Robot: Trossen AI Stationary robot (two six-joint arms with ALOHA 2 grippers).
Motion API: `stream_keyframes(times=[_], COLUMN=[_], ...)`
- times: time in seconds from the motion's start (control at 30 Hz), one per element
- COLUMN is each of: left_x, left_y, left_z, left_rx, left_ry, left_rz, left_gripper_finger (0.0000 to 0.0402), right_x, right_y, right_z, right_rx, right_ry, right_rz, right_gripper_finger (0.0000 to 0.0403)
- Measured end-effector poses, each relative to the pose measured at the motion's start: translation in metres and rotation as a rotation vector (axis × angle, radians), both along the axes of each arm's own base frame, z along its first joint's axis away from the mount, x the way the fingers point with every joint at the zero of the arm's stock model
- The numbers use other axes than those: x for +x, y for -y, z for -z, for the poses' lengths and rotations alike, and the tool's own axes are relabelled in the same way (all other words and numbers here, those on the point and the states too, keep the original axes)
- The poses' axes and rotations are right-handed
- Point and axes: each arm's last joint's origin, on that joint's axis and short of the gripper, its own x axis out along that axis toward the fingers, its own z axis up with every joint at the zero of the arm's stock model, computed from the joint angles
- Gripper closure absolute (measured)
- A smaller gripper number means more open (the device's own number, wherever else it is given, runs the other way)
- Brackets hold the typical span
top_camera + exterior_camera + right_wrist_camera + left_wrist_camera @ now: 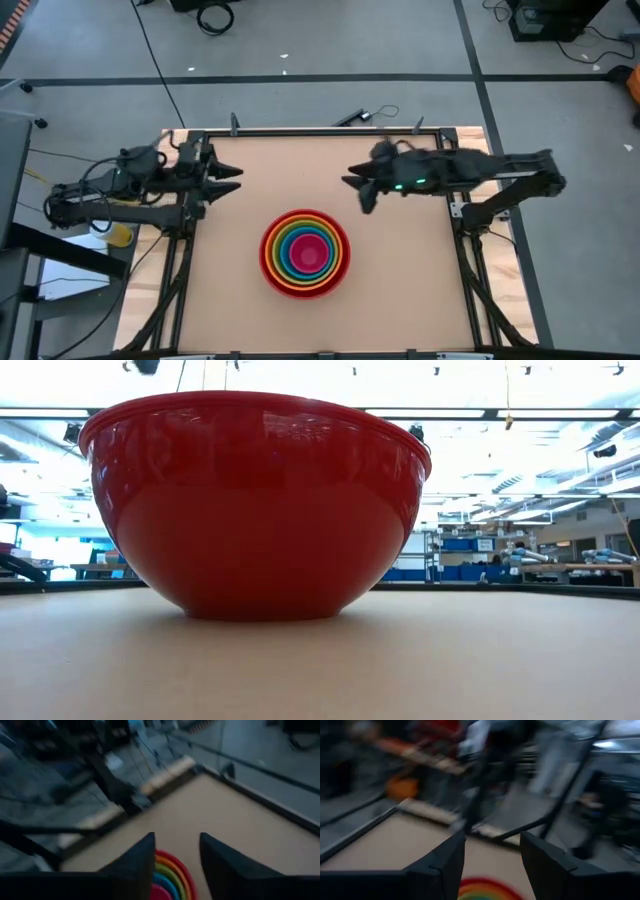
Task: Nest bowls inside each other
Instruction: Return to Home Position
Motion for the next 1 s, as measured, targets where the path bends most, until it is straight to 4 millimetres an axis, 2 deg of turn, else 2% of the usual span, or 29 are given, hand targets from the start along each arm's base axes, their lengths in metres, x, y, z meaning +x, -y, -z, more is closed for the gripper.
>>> stream_keyframes(times=[0.1, 0.2, 0.23, 0.43, 0.63, 0.73, 0.8, 0.9, 1.0], left_x=[0.001, 0.007, 0.009, 0.004, -0.003, -0.007, -0.011, -0.017, -0.022], left_y=[-0.003, -0.009, -0.010, -0.025, -0.045, -0.056, -0.061, -0.061, -0.059], left_z=[-0.006, -0.003, -0.001, -0.007, -0.007, -0.006, -0.006, -0.007, -0.006], left_rx=[0.063, 0.124, 0.136, 0.203, 0.228, 0.244, 0.248, 0.247, 0.275], left_ry=[0.061, 0.019, 0.008, 0.065, 0.058, 0.039, 0.035, 0.040, 0.029], left_rz=[0.054, 0.075, 0.094, 0.103, 0.082, 0.024, 0.006, 0.037, 0.055], left_gripper_finger=[0.0212, 0.0231, 0.0241, 0.0321, 0.0394, 0.0396, 0.0398, 0.0399, 0.0400], right_x=[-0.010, -0.010, -0.007, -0.001, -0.022, -0.034, -0.040, -0.047, -0.053], right_y=[-0.002, -0.006, -0.010, -0.029, -0.032, -0.022, -0.014, -0.002, 0.008], right_z=[-0.015, -0.021, -0.022, -0.027, -0.041, -0.049, -0.045, -0.030, -0.014], right_rx=[-0.008, -0.054, -0.080, -0.150, -0.246, -0.304, -0.308, -0.279, -0.249], right_ry=[0.095, 0.134, 0.147, 0.215, 0.242, 0.261, 0.256, 0.244, 0.304], right_rz=[-0.018, -0.054, -0.081, -0.171, -0.179, -0.163, -0.161, -0.177, -0.199], right_gripper_finger=[0.0300, 0.0377, 0.0388, 0.0396, 0.0398, 0.0398, 0.0400, 0.0400, 0.0401])
